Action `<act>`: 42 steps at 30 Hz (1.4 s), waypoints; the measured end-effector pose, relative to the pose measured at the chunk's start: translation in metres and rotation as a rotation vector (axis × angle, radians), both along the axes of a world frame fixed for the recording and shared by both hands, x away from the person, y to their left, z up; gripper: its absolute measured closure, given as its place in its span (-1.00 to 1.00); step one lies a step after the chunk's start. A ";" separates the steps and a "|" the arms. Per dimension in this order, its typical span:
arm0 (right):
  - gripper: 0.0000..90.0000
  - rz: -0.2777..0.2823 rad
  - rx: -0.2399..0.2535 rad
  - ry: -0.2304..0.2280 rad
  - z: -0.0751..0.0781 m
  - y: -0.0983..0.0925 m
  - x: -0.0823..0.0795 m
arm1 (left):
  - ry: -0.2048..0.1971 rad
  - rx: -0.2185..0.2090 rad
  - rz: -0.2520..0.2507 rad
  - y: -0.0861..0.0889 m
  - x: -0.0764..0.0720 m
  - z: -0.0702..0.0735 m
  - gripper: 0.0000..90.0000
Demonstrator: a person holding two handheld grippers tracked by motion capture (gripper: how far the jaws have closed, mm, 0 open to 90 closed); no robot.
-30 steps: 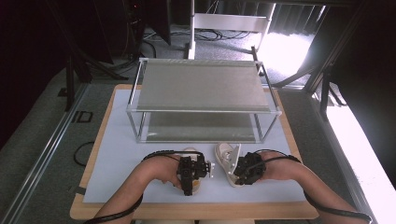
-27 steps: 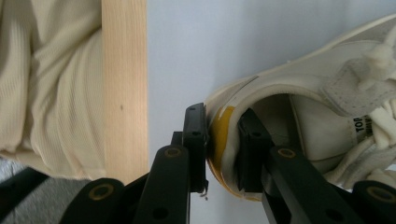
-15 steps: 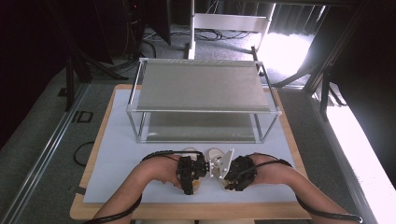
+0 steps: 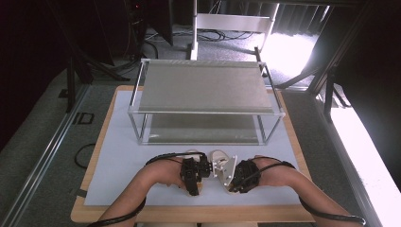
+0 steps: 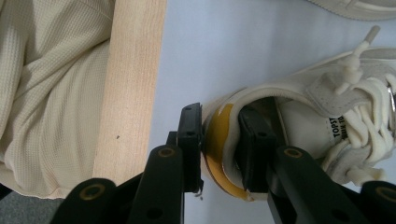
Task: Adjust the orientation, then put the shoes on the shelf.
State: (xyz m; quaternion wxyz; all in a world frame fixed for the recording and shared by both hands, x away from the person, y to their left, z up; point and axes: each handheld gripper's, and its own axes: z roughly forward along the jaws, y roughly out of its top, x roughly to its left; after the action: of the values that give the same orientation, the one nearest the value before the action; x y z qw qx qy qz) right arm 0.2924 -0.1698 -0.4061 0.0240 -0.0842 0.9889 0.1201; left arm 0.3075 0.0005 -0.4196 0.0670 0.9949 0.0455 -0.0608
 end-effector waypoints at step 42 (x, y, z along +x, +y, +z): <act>0.67 -0.328 0.198 -0.100 0.019 0.000 0.071 | -0.269 -0.241 -0.042 0.027 0.064 0.018 0.77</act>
State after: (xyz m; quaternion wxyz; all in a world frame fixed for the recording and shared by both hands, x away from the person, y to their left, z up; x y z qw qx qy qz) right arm 0.3632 -0.1701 -0.3868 0.1005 0.0751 0.9703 0.2070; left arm 0.3713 0.0279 -0.4020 0.1900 0.9795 0.0078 0.0662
